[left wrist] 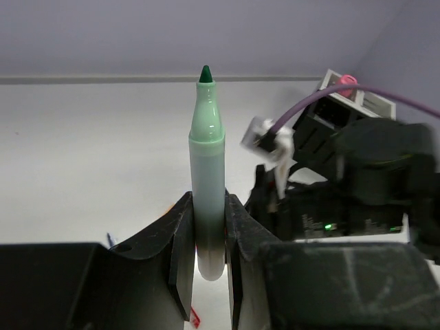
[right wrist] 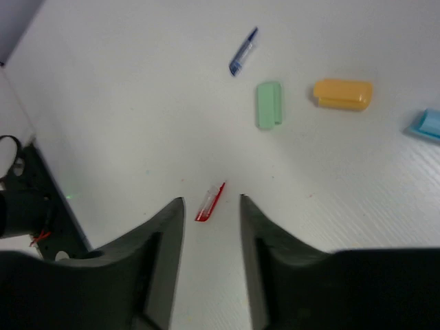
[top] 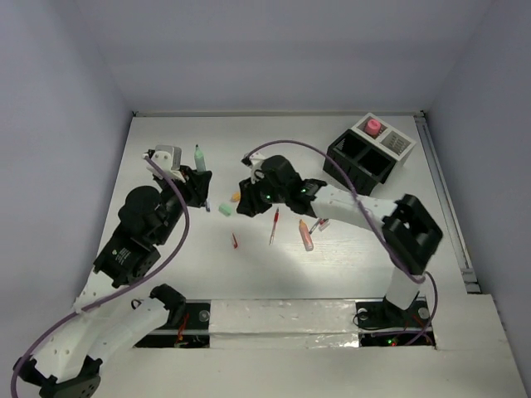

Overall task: Sort the stationery into containers
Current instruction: Pick up the pen cap from the center of the board.

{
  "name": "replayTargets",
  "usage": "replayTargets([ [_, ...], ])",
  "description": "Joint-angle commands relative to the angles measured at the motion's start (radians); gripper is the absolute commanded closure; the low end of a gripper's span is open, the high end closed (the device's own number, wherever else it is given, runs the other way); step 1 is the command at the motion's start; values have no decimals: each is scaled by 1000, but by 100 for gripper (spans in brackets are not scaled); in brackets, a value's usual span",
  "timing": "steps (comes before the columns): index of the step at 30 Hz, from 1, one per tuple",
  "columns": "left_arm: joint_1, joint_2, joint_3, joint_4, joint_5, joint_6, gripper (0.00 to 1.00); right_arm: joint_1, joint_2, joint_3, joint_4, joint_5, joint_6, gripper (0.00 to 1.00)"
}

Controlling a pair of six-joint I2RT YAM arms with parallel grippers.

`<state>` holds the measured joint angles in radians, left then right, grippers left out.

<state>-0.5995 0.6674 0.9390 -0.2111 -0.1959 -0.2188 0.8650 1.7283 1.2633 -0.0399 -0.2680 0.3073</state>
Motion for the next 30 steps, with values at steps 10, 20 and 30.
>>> replayTargets([
  [10, 351, -39, -71, 176, 470, -30, 100, 51, 405, 470, -281, 157, -227, 33],
  [20, 371, -55, -81, 205, 523, -51, 100, 110, 660, 826, -488, 332, -338, 37],
  [30, 371, -57, -82, 205, 521, -50, 100, 120, 732, 881, -529, 362, -327, 46],
])
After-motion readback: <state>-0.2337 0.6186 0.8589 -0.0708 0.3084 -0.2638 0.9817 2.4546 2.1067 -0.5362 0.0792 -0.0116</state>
